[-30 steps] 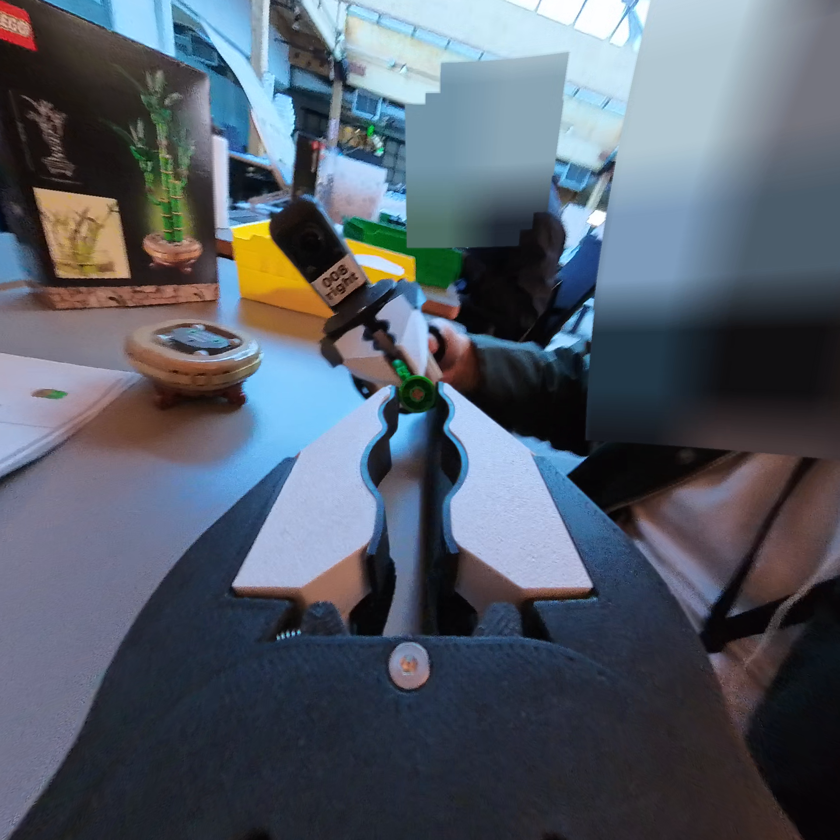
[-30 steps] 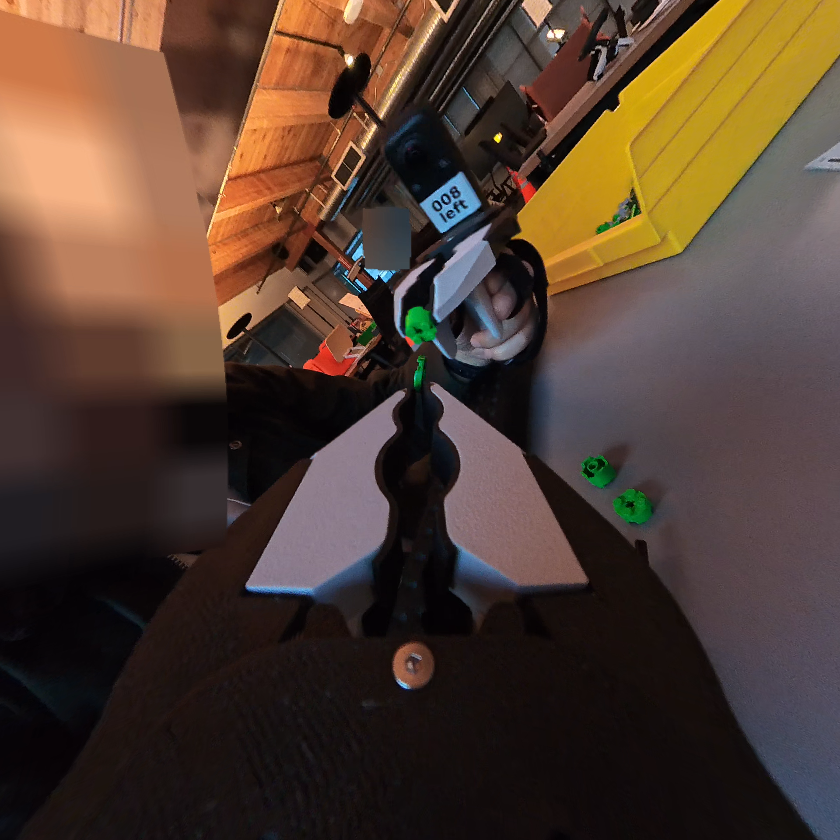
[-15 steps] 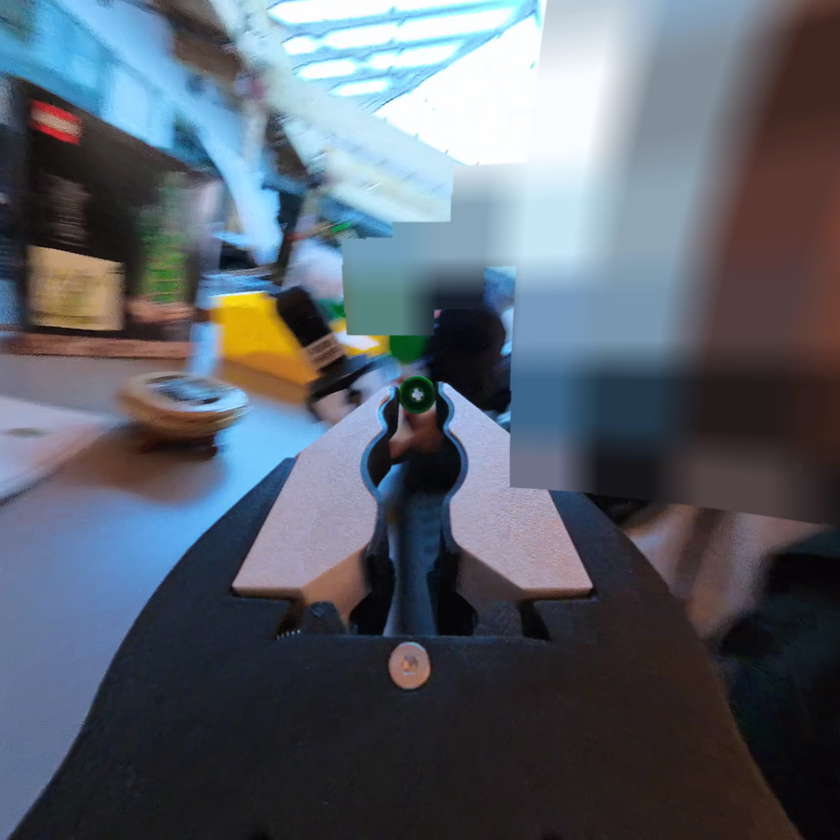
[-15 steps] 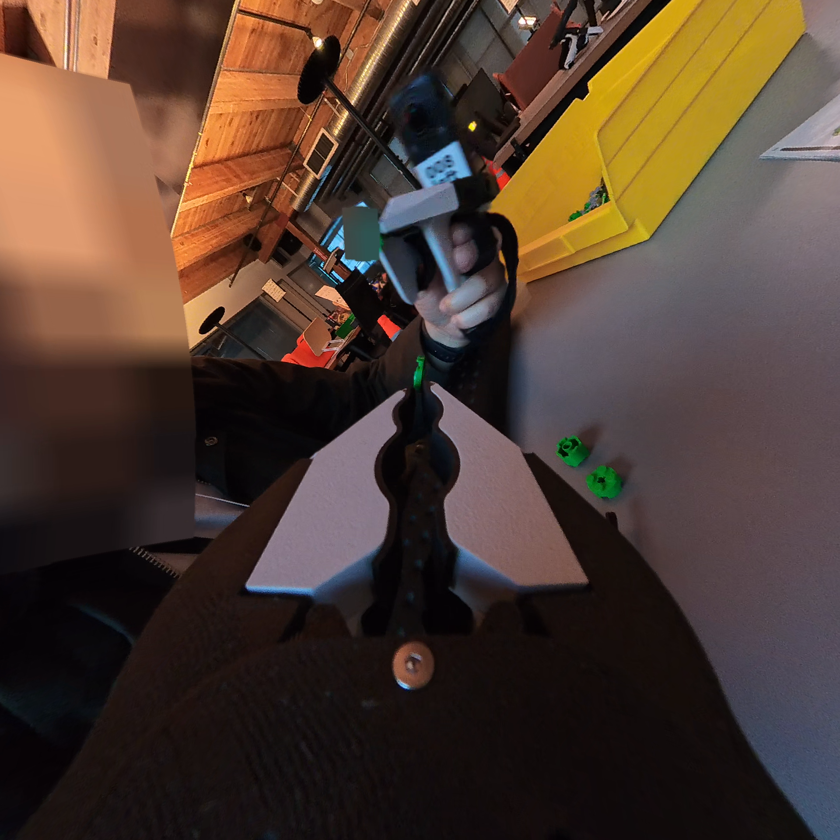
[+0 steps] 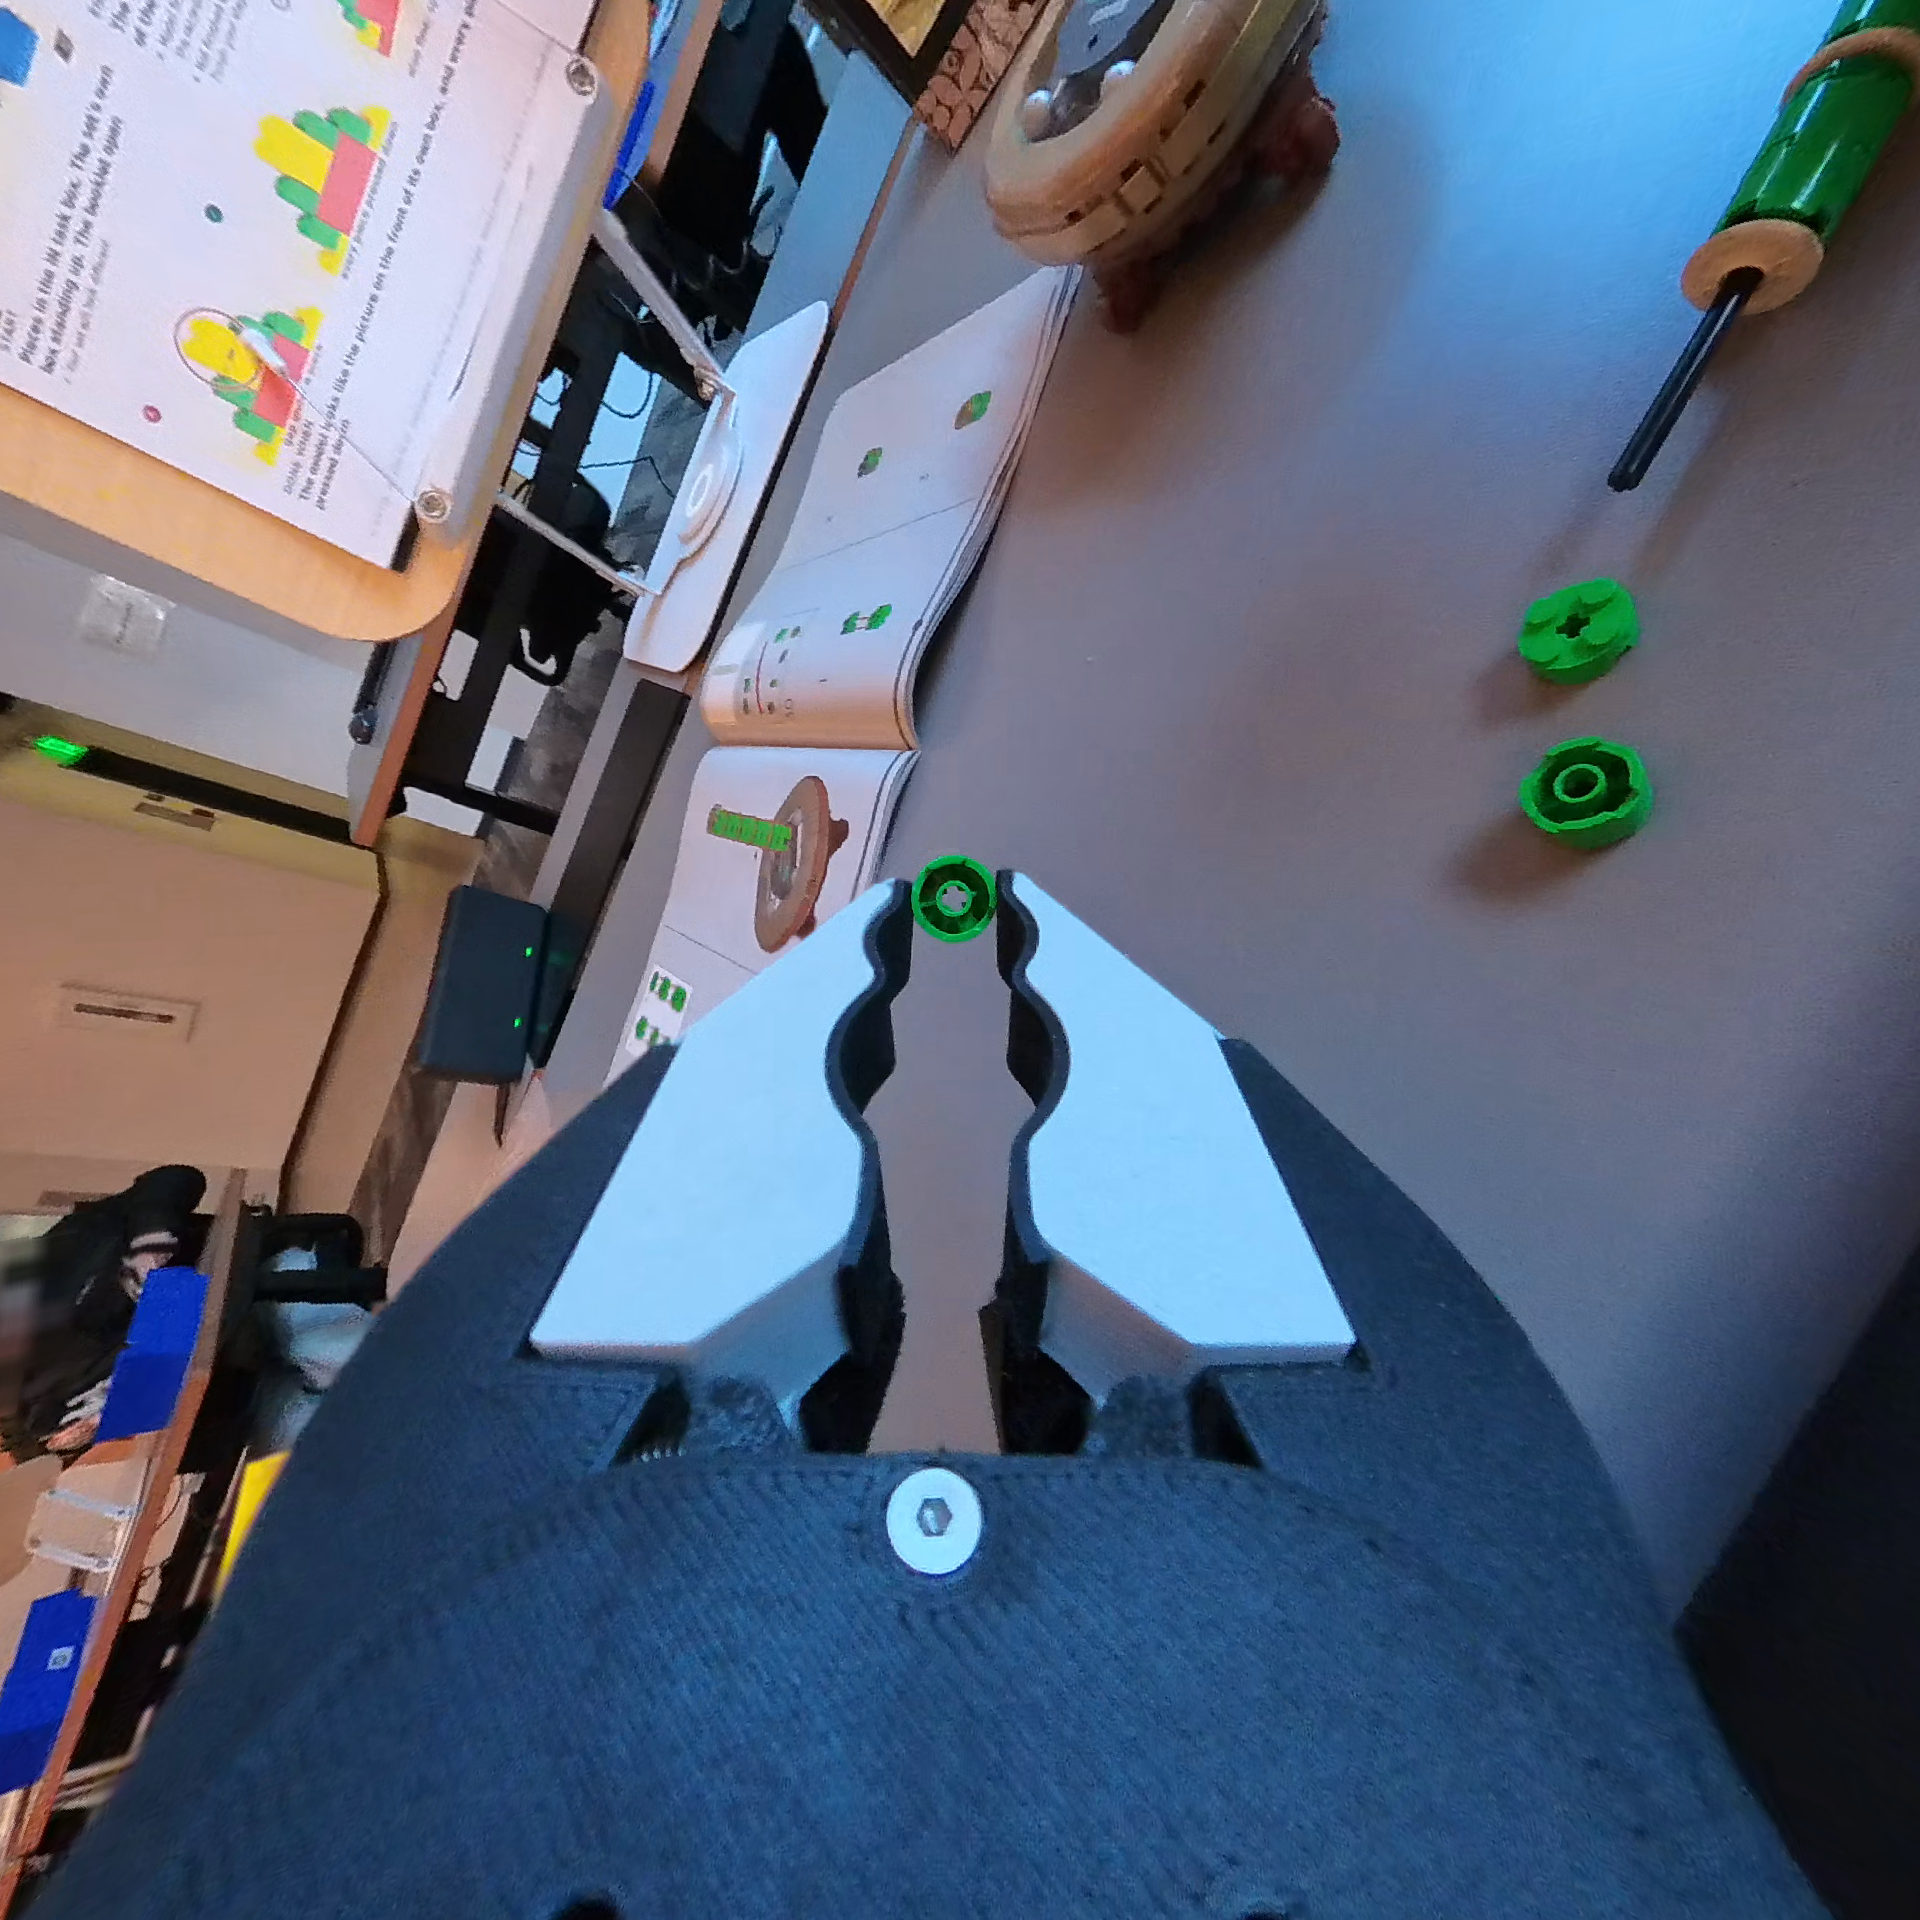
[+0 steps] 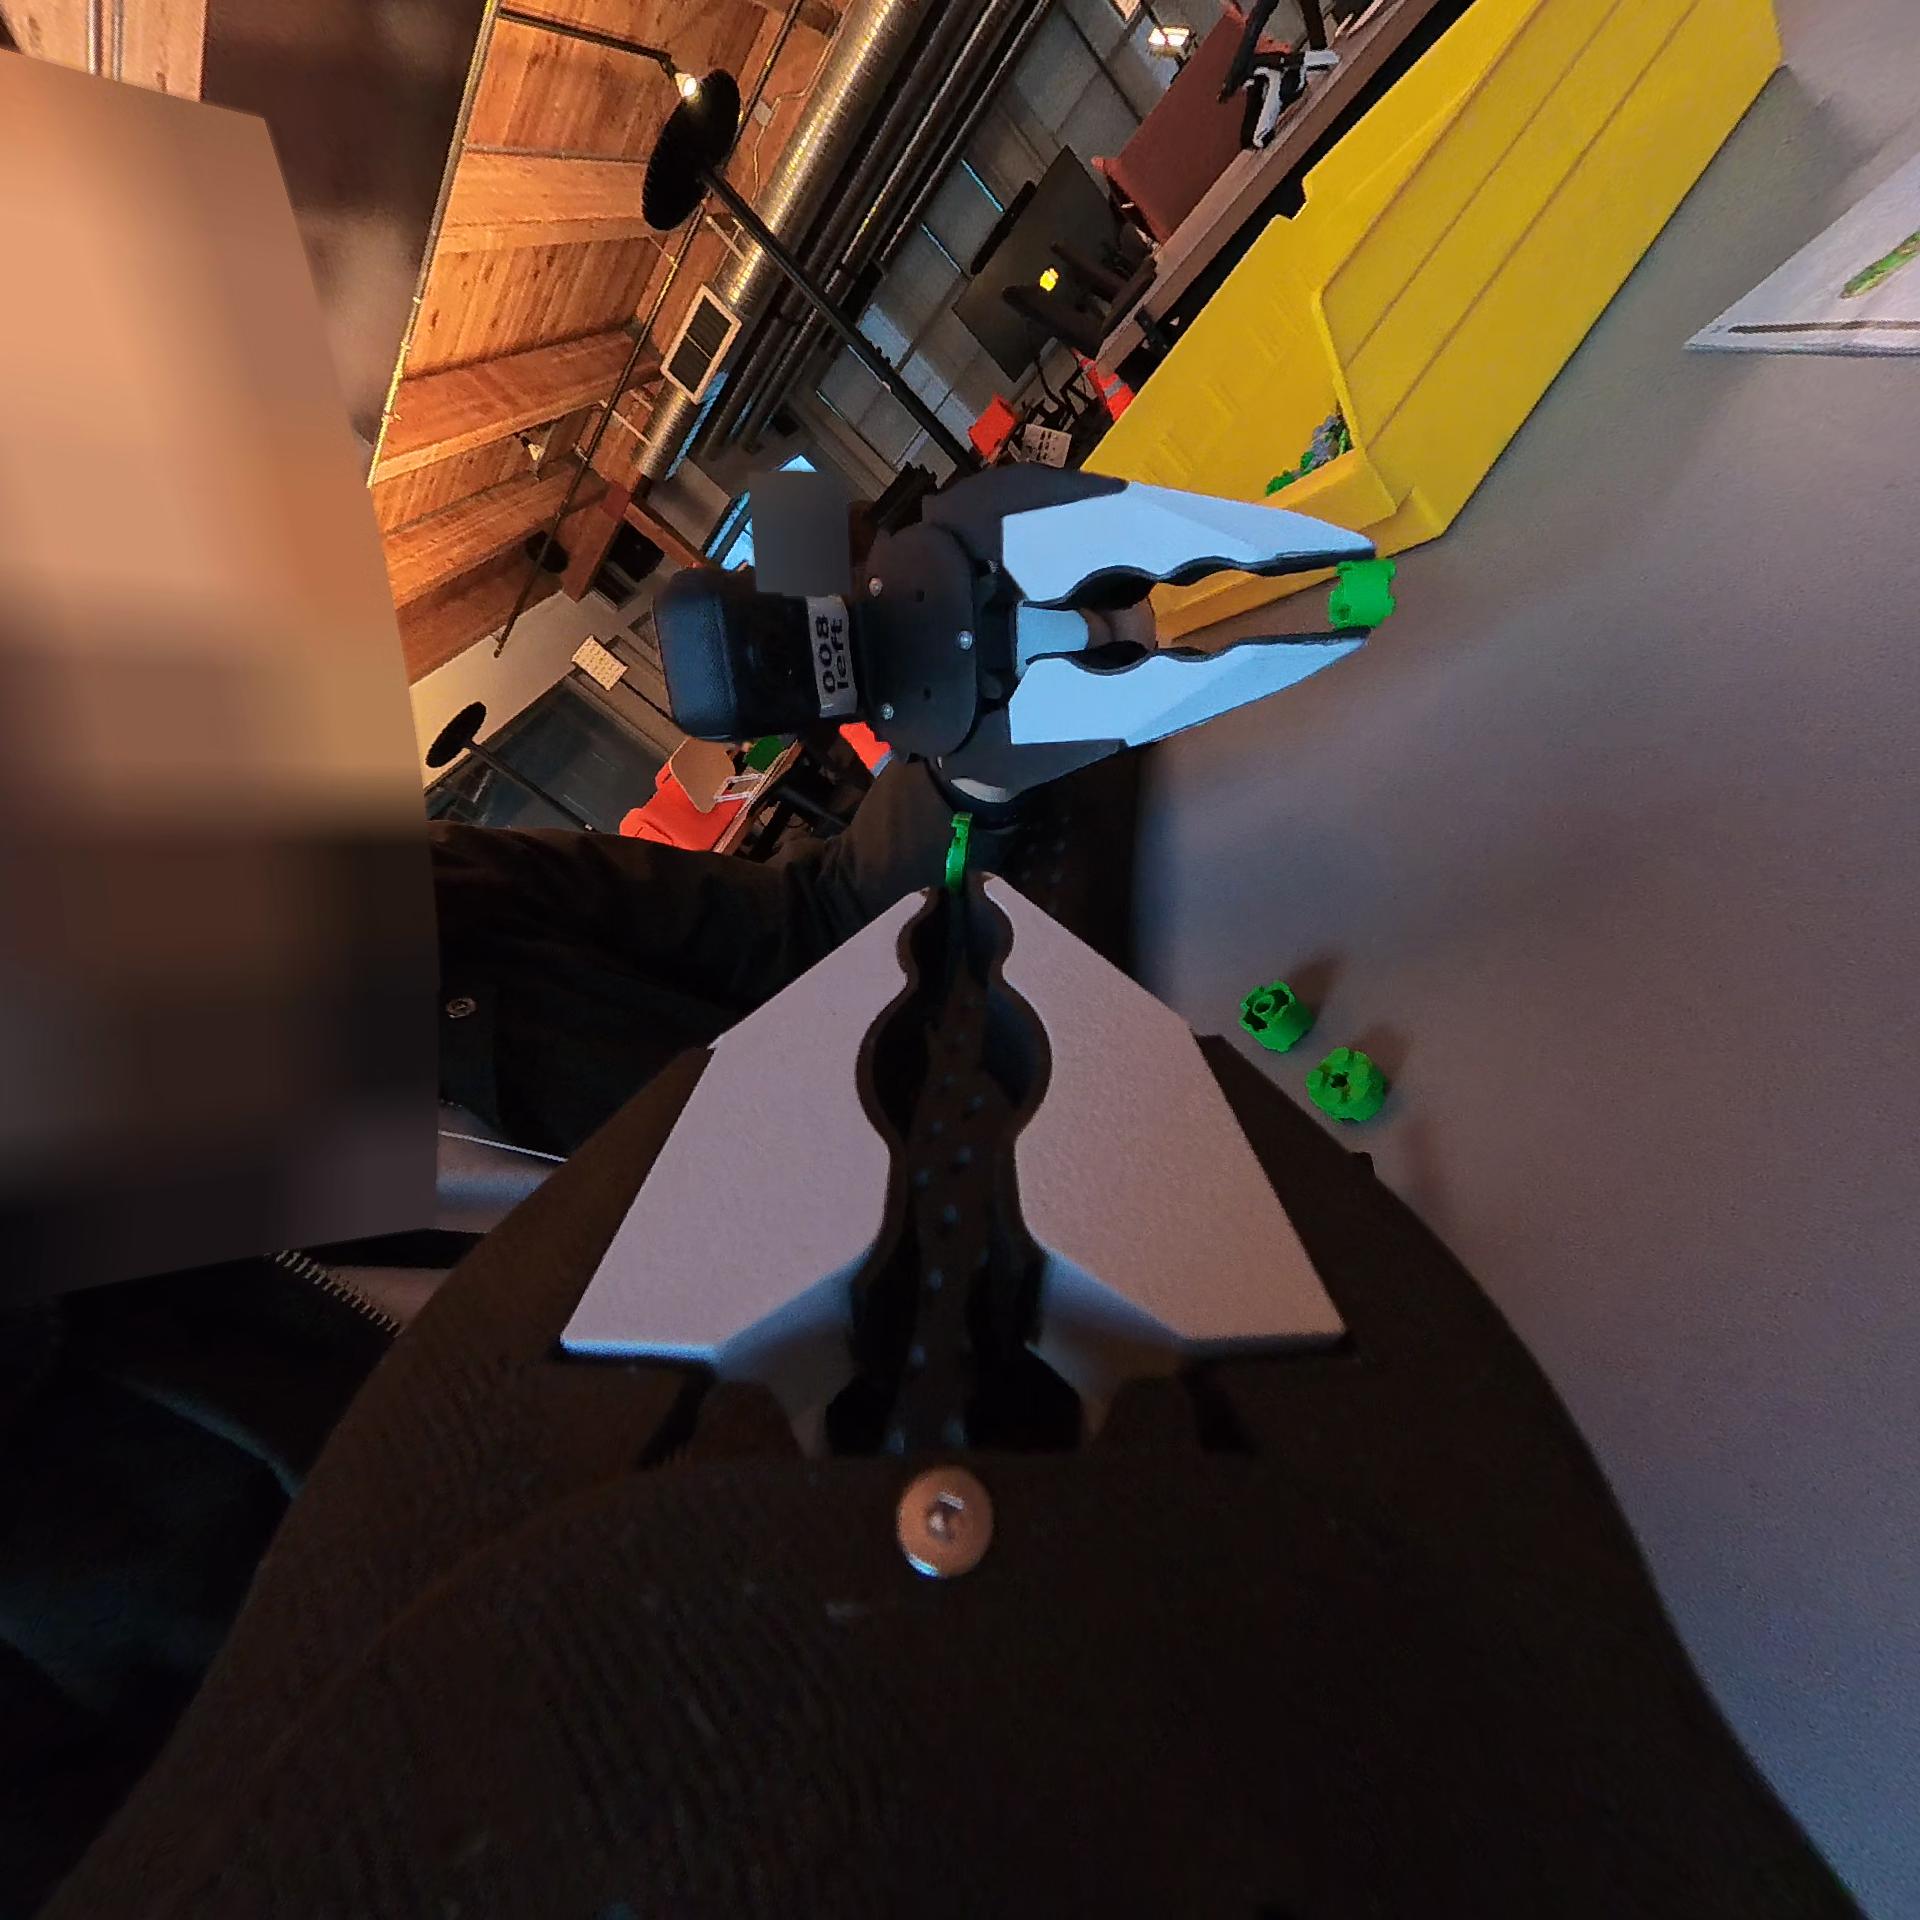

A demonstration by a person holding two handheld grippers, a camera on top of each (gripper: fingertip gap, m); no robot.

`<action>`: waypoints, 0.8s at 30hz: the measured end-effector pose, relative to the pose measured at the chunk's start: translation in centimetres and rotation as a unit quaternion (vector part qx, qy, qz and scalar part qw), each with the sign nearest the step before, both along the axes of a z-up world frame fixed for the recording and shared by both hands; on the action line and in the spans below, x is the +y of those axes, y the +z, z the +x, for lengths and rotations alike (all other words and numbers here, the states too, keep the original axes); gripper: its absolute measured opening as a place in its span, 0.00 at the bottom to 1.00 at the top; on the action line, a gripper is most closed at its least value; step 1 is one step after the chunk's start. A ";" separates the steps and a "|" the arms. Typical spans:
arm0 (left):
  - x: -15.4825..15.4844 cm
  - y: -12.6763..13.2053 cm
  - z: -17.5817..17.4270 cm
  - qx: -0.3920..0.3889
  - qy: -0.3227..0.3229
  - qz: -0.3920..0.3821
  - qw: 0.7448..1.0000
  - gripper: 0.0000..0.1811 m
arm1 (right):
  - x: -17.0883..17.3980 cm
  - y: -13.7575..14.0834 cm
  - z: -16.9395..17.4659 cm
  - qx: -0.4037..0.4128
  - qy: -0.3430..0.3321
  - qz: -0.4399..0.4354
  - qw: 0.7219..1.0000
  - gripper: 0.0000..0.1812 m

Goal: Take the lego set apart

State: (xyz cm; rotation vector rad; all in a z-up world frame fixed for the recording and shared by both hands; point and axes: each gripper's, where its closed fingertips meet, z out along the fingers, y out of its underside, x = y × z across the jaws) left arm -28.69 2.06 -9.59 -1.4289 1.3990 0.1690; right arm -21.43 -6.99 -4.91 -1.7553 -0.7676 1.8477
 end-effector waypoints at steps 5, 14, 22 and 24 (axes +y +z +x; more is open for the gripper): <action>3.4 7.8 -6.4 -0.172 0.139 0.070 0.973 0.08 | -0.1 0.1 0.1 0.001 0.001 0.000 1.000 0.01; 8.6 2.9 -24.8 -0.283 0.480 -0.136 0.819 0.59 | -0.5 0.0 -0.2 -0.006 0.010 0.006 1.000 0.01; -1.3 12.5 -5.2 -0.391 -0.047 -0.018 0.919 0.24 | -0.2 1.2 0.1 0.037 0.008 -0.010 0.999 0.01; -5.1 9.9 0.9 -0.332 -0.148 -0.085 0.928 0.26 | -0.3 1.3 0.2 0.042 0.011 -0.016 0.999 0.01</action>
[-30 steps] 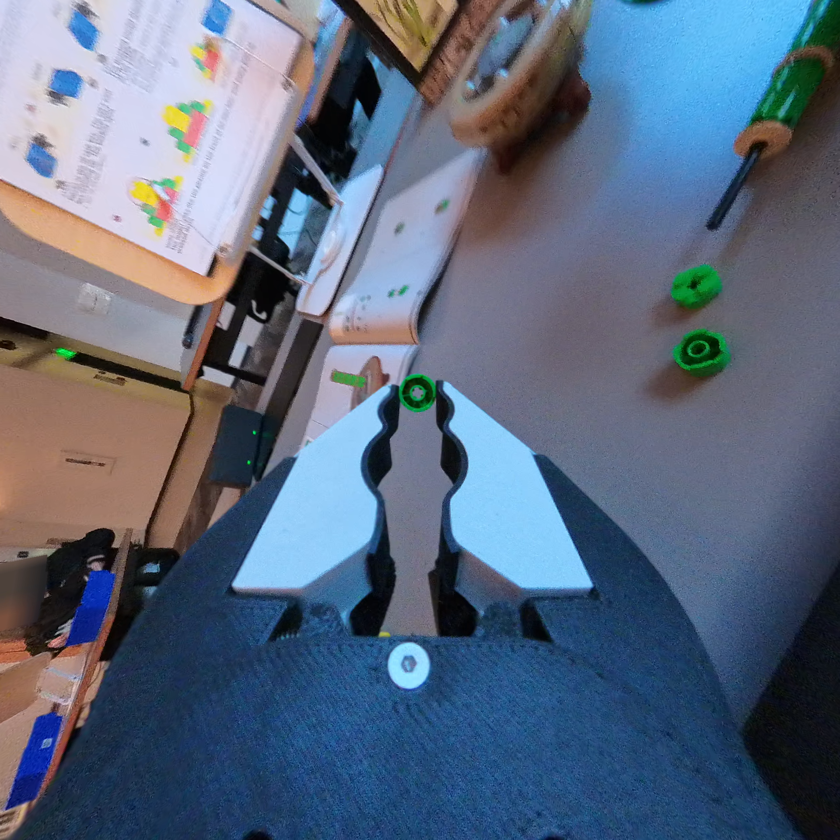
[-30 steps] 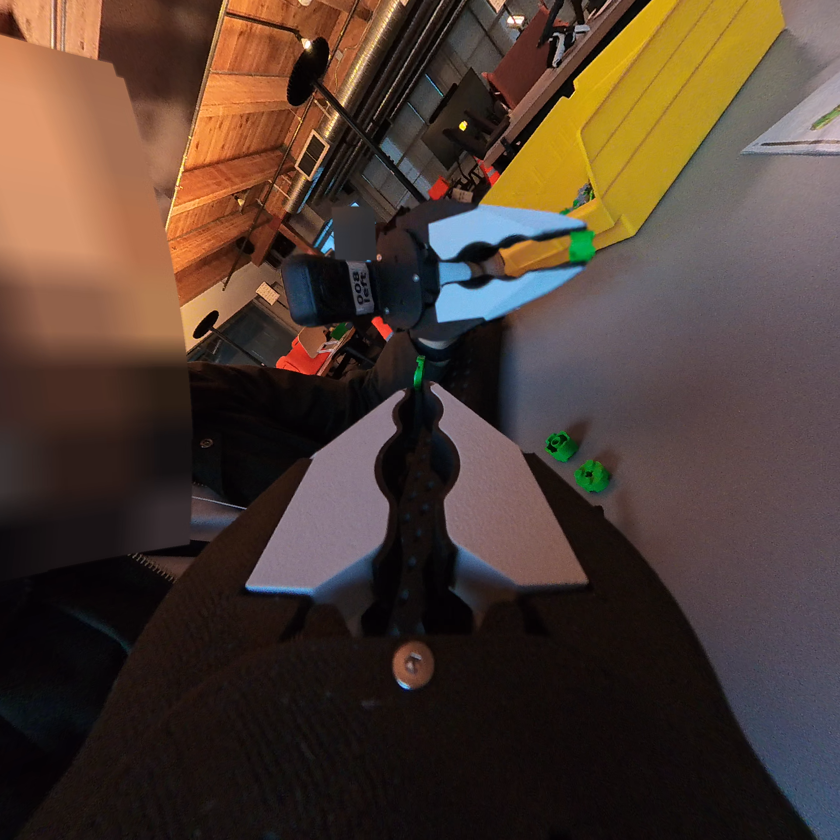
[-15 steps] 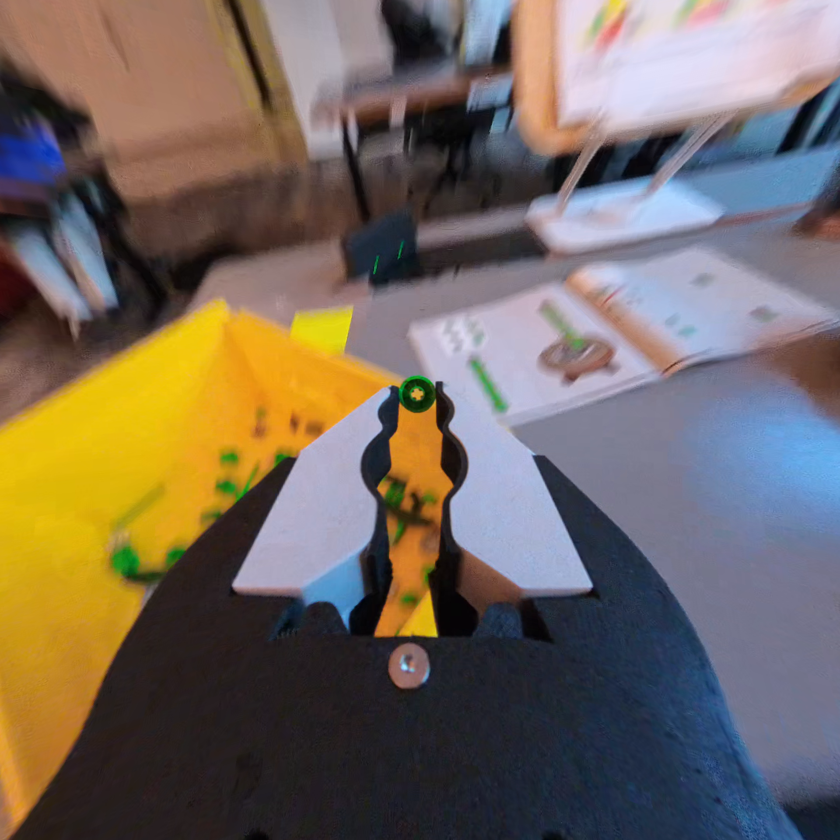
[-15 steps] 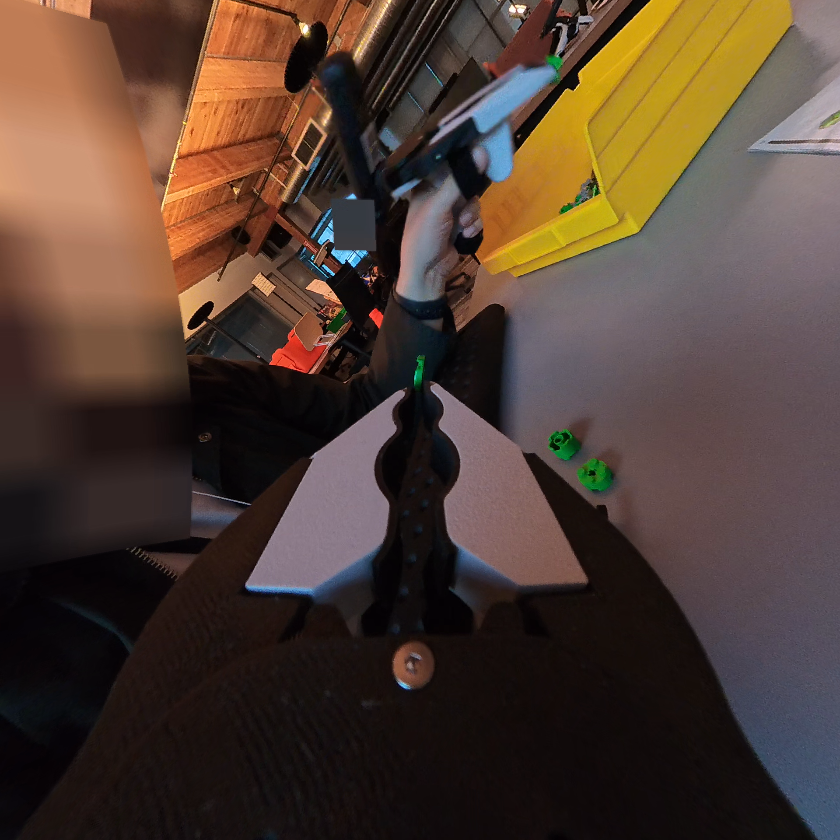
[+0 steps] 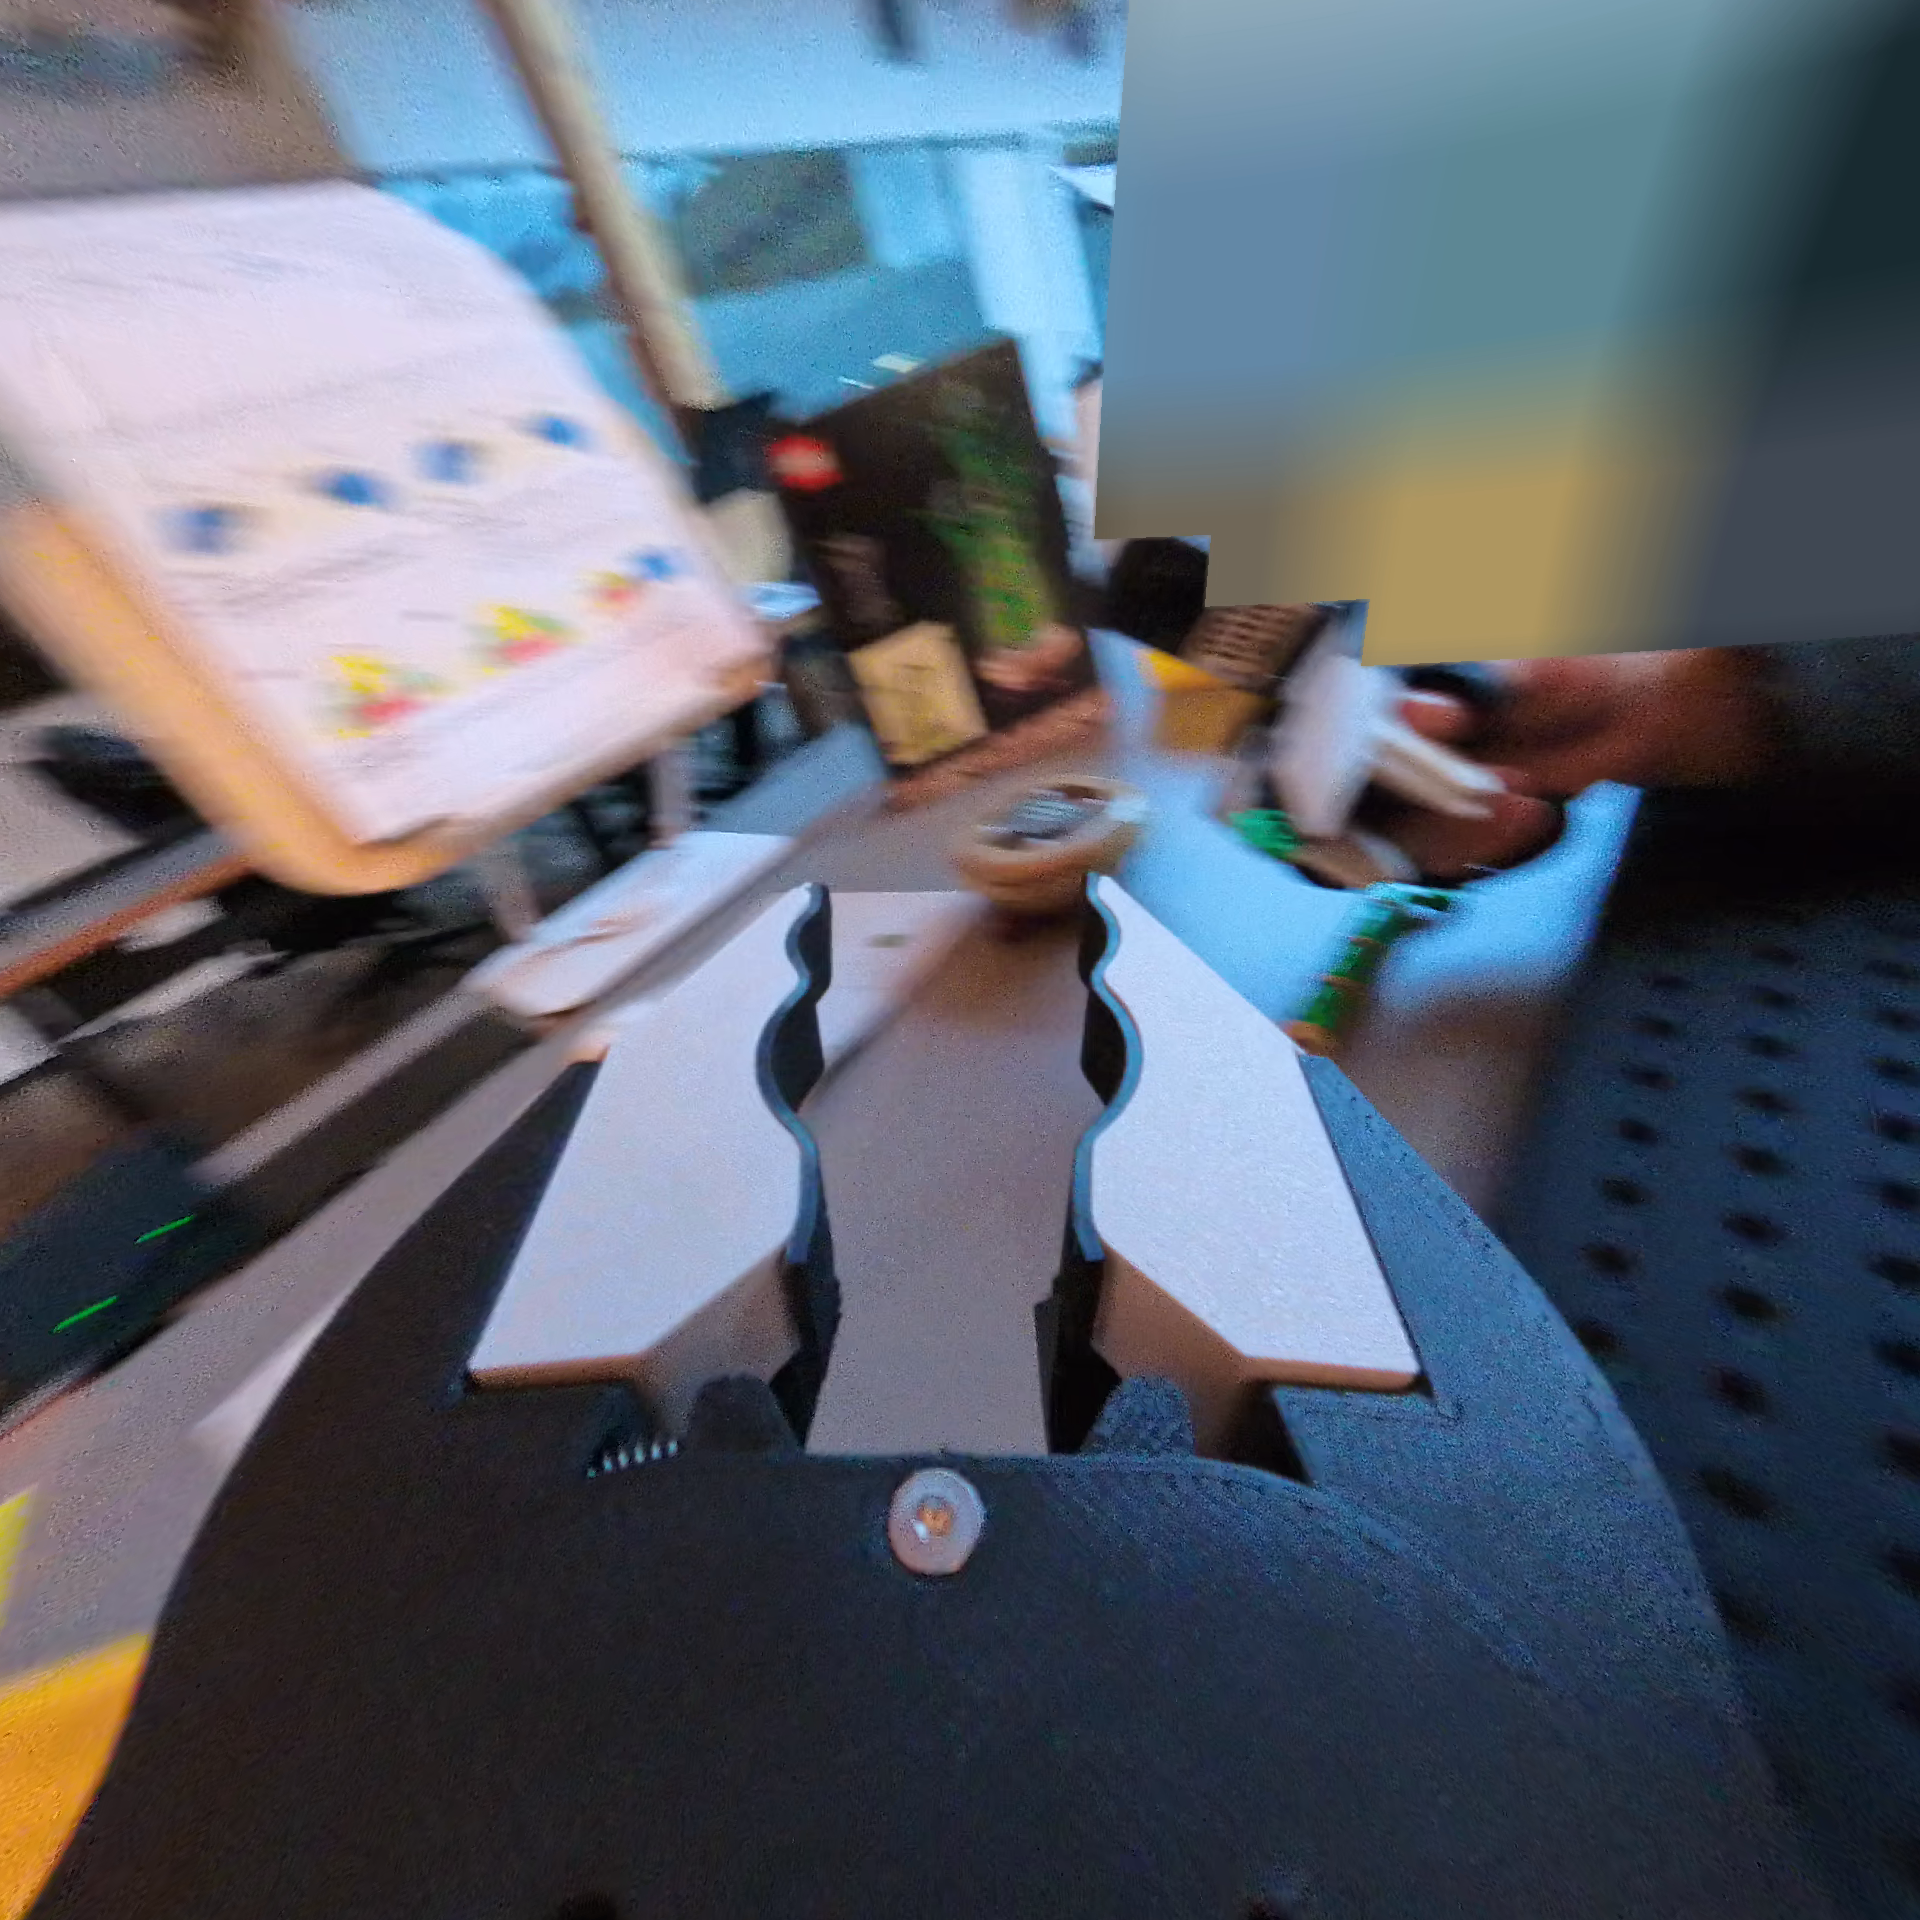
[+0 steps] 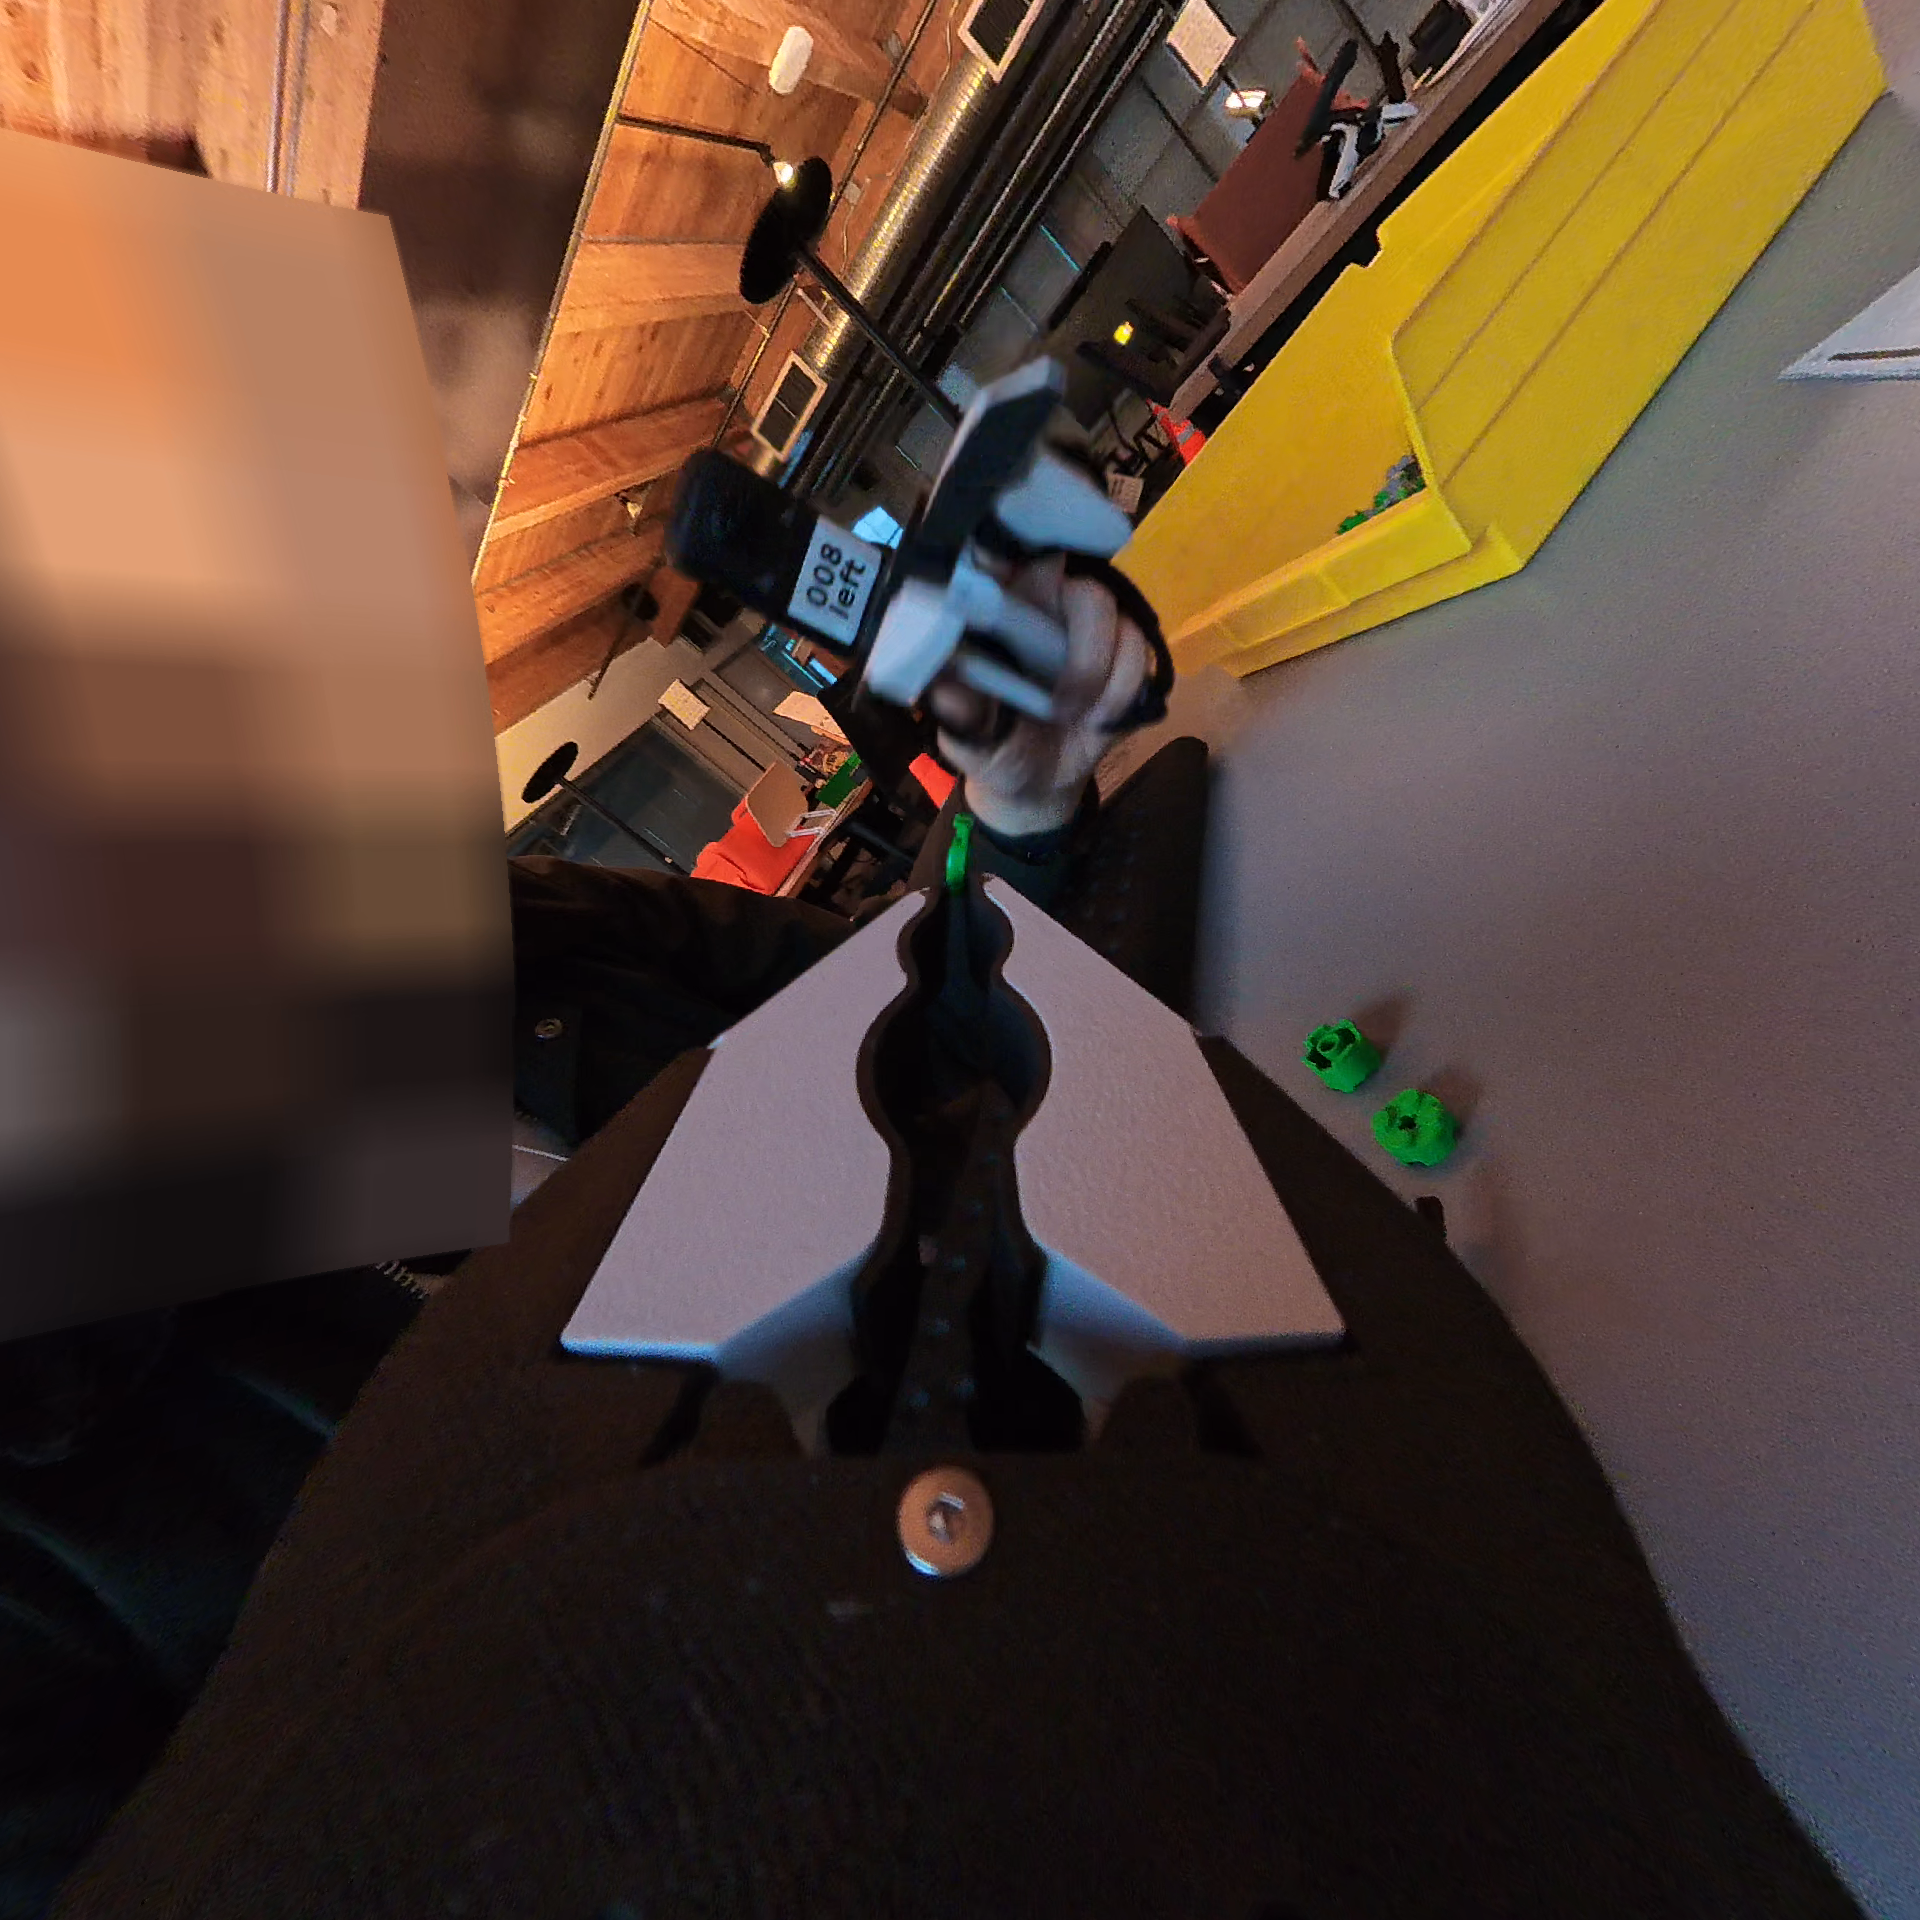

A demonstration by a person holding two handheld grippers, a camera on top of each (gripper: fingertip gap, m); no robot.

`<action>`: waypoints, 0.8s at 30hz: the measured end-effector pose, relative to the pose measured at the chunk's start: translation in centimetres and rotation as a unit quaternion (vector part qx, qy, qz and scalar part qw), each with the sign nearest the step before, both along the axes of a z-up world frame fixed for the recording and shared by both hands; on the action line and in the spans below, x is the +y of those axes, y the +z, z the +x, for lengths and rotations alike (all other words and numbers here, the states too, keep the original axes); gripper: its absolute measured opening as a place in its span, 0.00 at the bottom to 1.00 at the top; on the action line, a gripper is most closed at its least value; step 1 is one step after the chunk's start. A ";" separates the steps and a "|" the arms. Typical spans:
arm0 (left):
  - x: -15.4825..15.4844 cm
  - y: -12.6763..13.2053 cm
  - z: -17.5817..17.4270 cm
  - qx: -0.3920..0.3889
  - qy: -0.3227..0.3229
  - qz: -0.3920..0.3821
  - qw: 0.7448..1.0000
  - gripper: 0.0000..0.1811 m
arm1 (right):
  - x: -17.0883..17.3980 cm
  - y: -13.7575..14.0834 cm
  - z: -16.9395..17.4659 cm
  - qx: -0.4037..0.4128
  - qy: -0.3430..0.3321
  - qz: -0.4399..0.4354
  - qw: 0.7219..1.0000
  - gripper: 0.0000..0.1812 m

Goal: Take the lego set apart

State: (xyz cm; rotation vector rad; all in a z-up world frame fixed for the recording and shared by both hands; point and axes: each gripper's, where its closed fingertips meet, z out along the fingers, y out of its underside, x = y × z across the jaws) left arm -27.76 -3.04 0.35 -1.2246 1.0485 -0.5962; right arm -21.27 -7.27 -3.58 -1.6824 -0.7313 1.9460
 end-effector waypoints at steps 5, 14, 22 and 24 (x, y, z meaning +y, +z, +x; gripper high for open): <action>-4.0 -4.0 7.0 0.105 -0.085 0.009 0.991 0.19 | -0.2 -0.2 -0.1 -0.005 0.004 -0.001 1.000 0.01; -4.1 -4.5 7.3 0.122 -0.079 0.040 0.989 0.11 | -0.5 -0.5 -0.3 -0.013 0.014 -0.008 1.000 0.02; -4.3 -5.5 7.2 0.152 -0.074 0.076 0.983 0.08 | -0.4 -1.5 -0.5 -0.032 0.017 -0.022 0.999 0.01; -4.3 -5.8 7.2 0.159 -0.070 0.088 0.981 0.08 | -0.4 -1.8 -0.5 -0.044 0.016 -0.014 0.999 0.01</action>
